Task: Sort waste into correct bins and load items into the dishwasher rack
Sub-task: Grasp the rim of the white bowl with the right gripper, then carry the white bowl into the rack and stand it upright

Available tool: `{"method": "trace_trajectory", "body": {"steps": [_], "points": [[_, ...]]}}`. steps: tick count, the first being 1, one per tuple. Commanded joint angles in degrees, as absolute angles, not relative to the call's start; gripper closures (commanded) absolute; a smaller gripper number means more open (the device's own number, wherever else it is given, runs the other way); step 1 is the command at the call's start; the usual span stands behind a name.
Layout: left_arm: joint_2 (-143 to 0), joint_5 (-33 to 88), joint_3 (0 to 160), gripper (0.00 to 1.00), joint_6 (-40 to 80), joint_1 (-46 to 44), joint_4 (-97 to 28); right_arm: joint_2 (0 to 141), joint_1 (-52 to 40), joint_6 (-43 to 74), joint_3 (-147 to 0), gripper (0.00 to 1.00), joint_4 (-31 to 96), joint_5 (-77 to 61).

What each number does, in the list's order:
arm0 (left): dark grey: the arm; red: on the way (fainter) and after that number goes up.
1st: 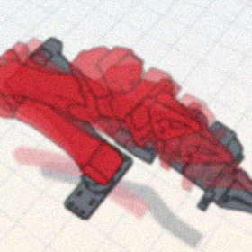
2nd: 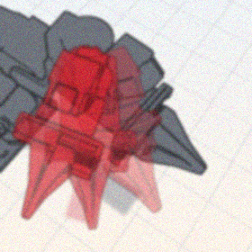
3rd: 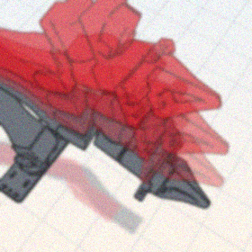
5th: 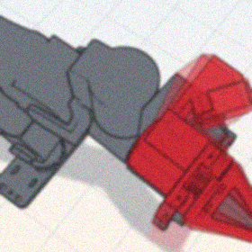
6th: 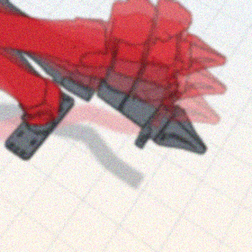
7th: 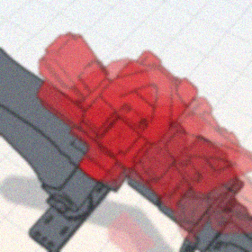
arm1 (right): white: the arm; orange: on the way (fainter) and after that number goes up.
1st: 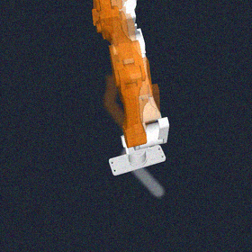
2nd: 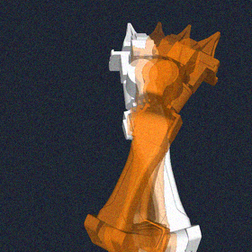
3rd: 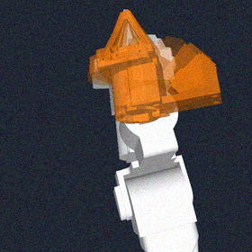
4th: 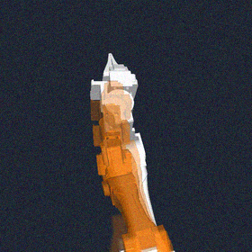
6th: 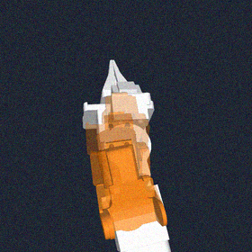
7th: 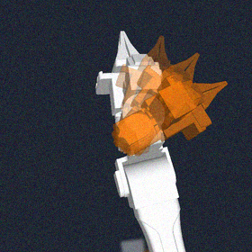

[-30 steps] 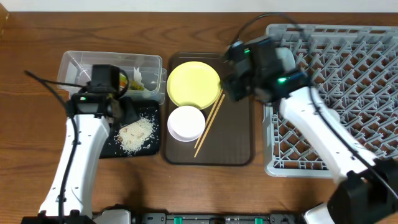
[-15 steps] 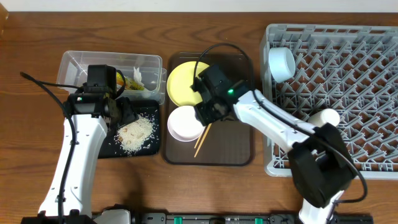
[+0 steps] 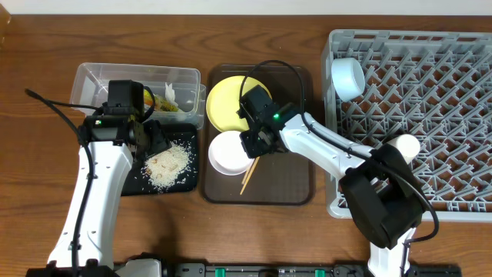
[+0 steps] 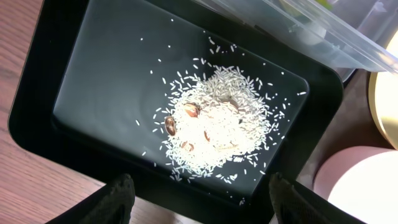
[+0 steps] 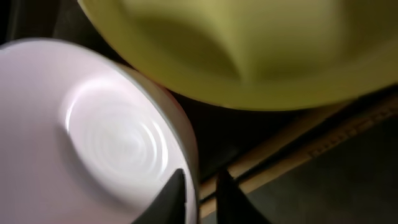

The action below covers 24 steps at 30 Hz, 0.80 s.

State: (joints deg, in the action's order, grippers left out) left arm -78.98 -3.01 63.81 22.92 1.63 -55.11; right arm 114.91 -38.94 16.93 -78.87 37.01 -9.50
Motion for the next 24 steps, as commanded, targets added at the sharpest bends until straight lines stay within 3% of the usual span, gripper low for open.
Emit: {"method": "trace_trajectory", "body": {"steps": [1,9,24], "points": [[-78.24,-3.66,64.03,0.28,23.24,1.87,-55.22,115.18,-38.92,17.8,-78.7,0.87,37.15,-7.86],[-78.24,-3.46,64.03,0.28,23.27,1.87,-55.2,115.11,-38.85,17.8,-78.7,0.99,37.28,-7.25],[-78.24,-3.44,64.03,0.27,23.24,1.87,-54.87,104.18,-32.99,15.57,-78.74,0.99,40.1,-2.79]]}}
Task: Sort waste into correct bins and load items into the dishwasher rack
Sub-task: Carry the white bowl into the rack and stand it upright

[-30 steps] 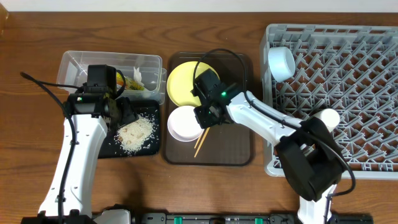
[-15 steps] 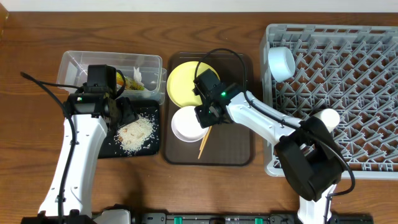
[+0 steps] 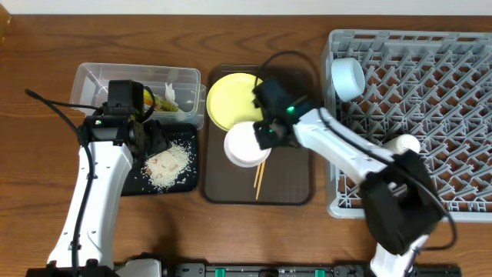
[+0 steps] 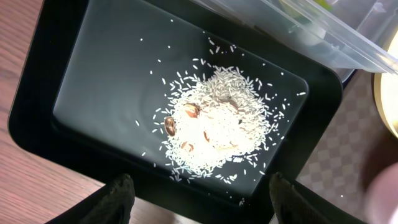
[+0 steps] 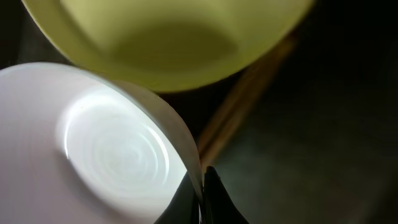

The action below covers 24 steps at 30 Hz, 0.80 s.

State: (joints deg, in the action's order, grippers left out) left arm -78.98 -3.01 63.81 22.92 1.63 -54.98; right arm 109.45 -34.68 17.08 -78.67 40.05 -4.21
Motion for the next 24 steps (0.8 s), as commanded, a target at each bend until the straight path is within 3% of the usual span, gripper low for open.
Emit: {"method": "trace_trajectory", "body": {"steps": [1,9,18,24], "points": [[-78.24,-3.44,64.03,0.27,23.24,1.87,-54.87,103.15,-32.45,15.57,-78.74,0.99,40.14,-2.79],[-78.24,-3.44,64.03,0.27,23.24,1.87,-54.85,94.06,-25.91,15.11,-78.74,0.99,39.9,7.25],[-78.24,-3.44,64.03,0.27,23.24,1.87,-54.81,91.39,-20.16,1.74,-78.74,0.99,31.66,32.25],[-78.24,-3.44,64.03,0.27,23.27,1.87,-54.63,91.39,-14.7,-6.39,-78.74,0.99,20.56,36.62]]}}
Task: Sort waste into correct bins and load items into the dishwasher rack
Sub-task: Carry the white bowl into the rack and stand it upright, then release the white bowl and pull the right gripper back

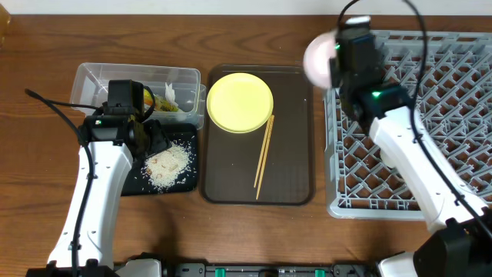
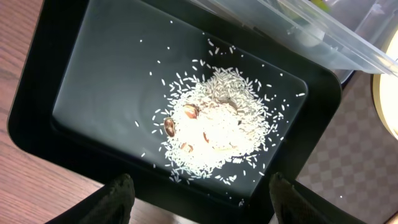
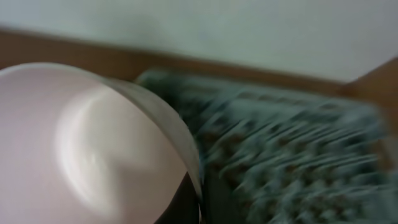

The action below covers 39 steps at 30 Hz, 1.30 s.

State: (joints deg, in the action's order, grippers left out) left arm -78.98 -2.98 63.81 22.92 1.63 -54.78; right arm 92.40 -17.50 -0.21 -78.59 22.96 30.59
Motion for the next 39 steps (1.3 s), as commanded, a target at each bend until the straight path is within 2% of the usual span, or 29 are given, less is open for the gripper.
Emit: {"method": "trace_trajectory", "body": {"steps": [1,14,20,28,39], "points": [[-78.24,-3.44,64.03,0.27,23.27,1.87,-54.59,91.39,-13.56,-7.33,-78.74,0.99,18.7,36.64],[-78.24,-3.44,64.03,0.27,23.24,1.87,-53.91,97.49,0.12,-35.18,-78.74,0.99,-0.36,36.69],[-78.24,-3.44,64.03,0.27,23.24,1.87,-53.93,102.8,3.42,-35.86,-78.74,0.99,-6.72,37.71],[-78.24,-3.44,64.03,0.27,23.27,1.87,-53.93,109.54,3.29,-35.79,-78.74,0.99,-9.85,41.34],[-78.24,-3.27,64.03,0.27,23.27,1.87,-53.93,111.7,1.04,-31.27,-78.7,0.99,-5.34,43.03]]}}
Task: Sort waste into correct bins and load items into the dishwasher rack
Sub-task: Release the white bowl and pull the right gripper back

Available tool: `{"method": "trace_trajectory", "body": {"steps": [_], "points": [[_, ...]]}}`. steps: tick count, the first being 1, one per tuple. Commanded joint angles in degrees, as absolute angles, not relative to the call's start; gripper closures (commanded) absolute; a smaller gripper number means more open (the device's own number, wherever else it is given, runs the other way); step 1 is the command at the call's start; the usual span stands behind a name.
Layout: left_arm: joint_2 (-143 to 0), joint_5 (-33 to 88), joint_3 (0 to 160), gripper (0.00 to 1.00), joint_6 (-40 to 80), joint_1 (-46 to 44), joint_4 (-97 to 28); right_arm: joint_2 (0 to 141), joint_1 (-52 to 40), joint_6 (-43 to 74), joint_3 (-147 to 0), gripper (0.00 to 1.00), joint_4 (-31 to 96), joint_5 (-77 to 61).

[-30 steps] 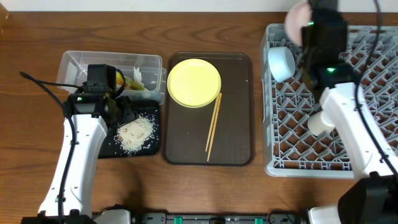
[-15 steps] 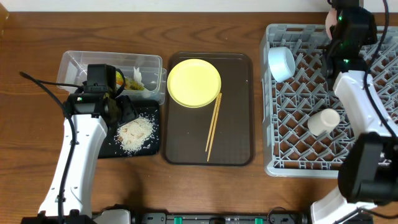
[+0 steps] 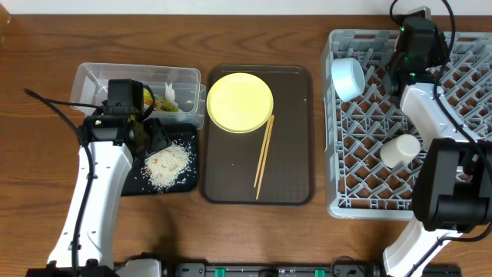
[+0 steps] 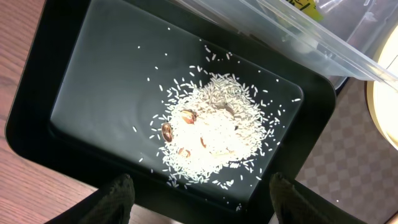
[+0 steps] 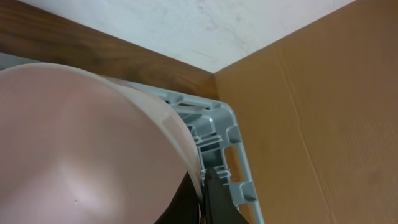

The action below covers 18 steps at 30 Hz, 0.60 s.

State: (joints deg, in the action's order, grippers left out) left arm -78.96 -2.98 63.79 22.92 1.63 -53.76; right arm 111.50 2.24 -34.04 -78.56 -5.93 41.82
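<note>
My right gripper [image 5: 202, 182] is shut on the rim of a pale pink-white bowl [image 5: 93, 143], held over the far edge of the grey dishwasher rack [image 5: 225, 144]. Overhead, the right gripper [image 3: 415, 48] is at the rack's [image 3: 446, 181] back side, and the bowl is hidden under it. A white bowl [image 3: 348, 77] and a white cup [image 3: 400, 150] lie in the rack. A yellow plate [image 3: 240, 102] and chopsticks [image 3: 263, 158] rest on the brown tray [image 3: 292, 177]. My left gripper [image 4: 202, 200] hangs open over the black tray [image 4: 74, 74] of rice [image 4: 208, 127].
A clear plastic bin [image 3: 100, 81] holding wrappers and scraps stands behind the black tray [image 3: 138, 181]. A brown cardboard surface [image 5: 323, 112] and a white wall lie beyond the rack's far corner. Bare wooden table runs along the front.
My right gripper, still holding the bowl, has moved from the rack's far left corner to the far edge further right. The left gripper has barely shifted over the rice.
My right gripper was shut on the bowl's rim on the brown tray beside the yellow plate. Then the bowl was off its spot, over the chopsticks. Then it was at the rack's far left corner, and now at the rack's back edge. The left gripper stayed open.
</note>
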Motion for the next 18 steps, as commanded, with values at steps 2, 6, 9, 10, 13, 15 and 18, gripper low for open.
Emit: {"method": "trace_trajectory", "body": {"steps": [2,6,9,10,13,15,18], "points": [[-78.24,-2.48,64.03,0.27,23.27,1.87,-53.93,111.7,0.45,-30.46,-78.7,0.99,-4.38,43.03],[-78.24,-1.98,64.03,0.27,23.27,1.87,-53.91,111.7,-0.08,-30.48,-78.7,0.99,-4.03,43.86],[-78.24,-1.98,64.03,0.27,23.27,1.85,-53.84,111.7,-0.03,-30.65,-78.7,0.99,-5.69,47.03],[-78.24,-1.98,64.03,0.27,23.27,1.87,-53.87,111.7,-0.01,-30.94,-78.7,0.99,-6.2,48.03],[-78.24,-1.98,64.03,0.27,23.27,1.87,-53.87,111.7,-0.03,-31.99,-78.7,0.99,-8.88,51.35],[-78.24,-1.98,64.03,0.27,23.24,1.87,-53.89,111.7,-0.03,-32.49,-78.7,0.99,-10.61,52.34],[-78.24,-1.98,64.03,0.27,23.24,1.87,-53.87,111.7,-0.38,-32.45,-78.7,0.99,-10.11,52.27]]}}
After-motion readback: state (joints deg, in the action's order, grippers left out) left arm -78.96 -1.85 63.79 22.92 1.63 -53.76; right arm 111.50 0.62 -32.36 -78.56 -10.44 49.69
